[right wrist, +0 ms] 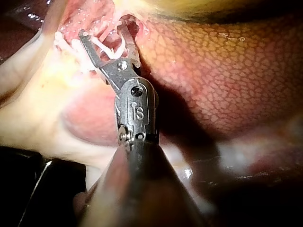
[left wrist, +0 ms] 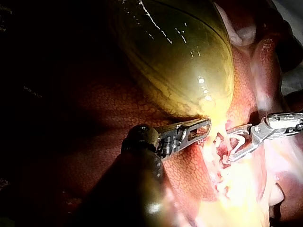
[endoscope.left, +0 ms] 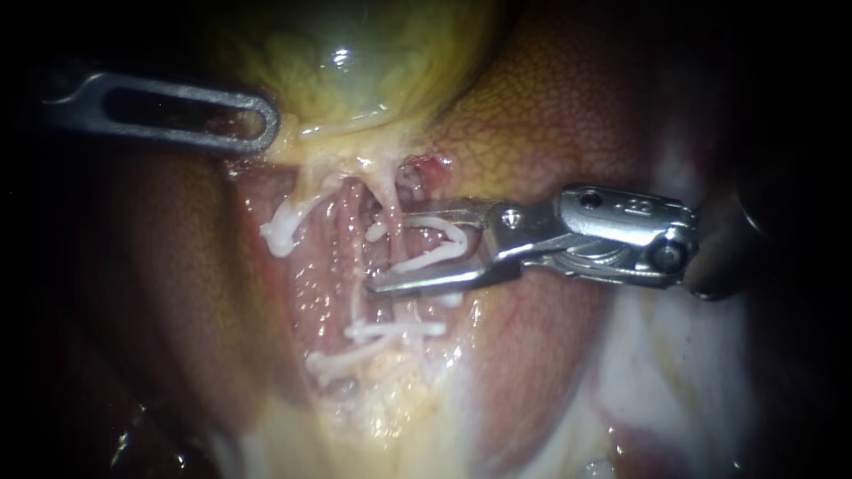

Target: Clipping third clip right tube

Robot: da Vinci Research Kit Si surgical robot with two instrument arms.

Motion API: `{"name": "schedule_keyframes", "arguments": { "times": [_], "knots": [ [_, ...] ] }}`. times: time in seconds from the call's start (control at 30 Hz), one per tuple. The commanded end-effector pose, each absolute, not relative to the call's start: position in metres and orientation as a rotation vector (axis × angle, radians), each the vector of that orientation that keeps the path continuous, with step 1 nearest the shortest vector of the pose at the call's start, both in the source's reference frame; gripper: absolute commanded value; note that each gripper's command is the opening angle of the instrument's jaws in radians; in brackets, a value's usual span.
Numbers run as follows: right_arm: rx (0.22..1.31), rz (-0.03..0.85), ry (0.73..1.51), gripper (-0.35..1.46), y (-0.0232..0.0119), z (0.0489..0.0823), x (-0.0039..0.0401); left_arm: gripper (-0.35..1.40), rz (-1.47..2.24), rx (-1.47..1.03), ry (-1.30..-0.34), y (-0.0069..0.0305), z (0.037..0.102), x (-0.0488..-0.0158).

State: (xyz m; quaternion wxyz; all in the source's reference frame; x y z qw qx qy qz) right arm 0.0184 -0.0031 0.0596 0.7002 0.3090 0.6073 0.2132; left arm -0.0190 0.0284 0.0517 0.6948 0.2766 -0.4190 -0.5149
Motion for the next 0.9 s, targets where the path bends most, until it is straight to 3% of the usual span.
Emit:
{"name": "schedule_keyframes", "arguments": {
  "times": [0.03, 0.47, 0.9],
  "knots": [
    [0.691, 0.474, 1.363, 0.45, -0.003, 0.0596, 0.0185, -0.35, -1.149, 0.617, -0.935, 0.0284, 0.0517, -0.019],
    [0.758, 0.461, 1.493, 0.42, -0.0017, 0.0556, 0.0186, -0.35, -1.149, 0.617, -0.935, 0.0284, 0.0517, -0.0189],
    [0.752, 0.488, 1.495, 0.31, -0.0006, 0.0539, 0.0186, -0.35, -1.149, 0.617, -0.935, 0.0284, 0.0517, -0.0189]
  ]
}}
